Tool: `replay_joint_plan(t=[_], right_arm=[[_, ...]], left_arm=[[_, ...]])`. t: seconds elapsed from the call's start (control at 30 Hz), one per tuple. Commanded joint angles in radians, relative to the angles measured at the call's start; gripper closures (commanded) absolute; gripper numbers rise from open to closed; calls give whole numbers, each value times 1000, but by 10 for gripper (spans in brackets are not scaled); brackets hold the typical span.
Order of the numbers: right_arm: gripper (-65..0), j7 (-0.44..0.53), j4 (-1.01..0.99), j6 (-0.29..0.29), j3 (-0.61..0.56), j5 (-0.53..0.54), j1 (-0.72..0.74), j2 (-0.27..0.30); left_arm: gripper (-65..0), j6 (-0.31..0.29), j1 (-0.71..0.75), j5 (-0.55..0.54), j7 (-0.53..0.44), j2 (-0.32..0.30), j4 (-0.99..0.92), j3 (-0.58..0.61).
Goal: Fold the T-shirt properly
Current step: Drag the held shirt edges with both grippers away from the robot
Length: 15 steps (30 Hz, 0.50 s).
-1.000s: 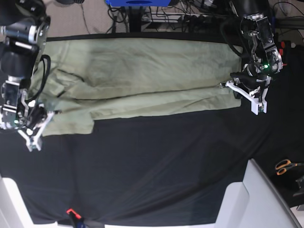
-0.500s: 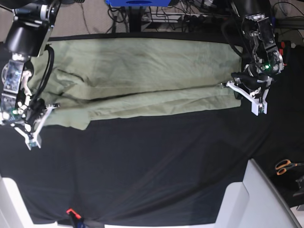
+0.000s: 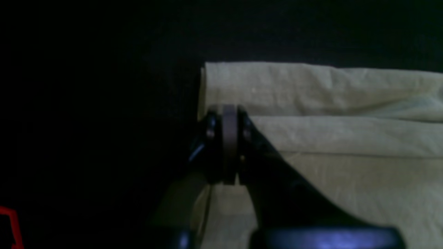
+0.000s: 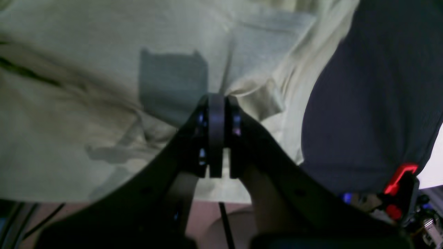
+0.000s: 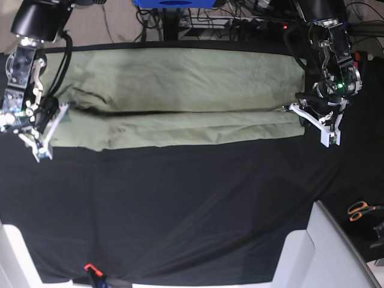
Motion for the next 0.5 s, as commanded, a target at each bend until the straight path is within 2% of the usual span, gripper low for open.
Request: replay_joint_plan(t=[0.0,0.27,0.47], right_arm=[[0,9,35,1,3,-3,2,10],[0,-4,80,1,2,-3,-24,8],[0,-25,117,1,-3,-3,-53,-27]], left_arm=[[0,-1,-4,-4,-17,-11,19,-2],[0,-1,11,1,-15,-11,79,0],[0,-1,25,4,-15,-11,114,0]])
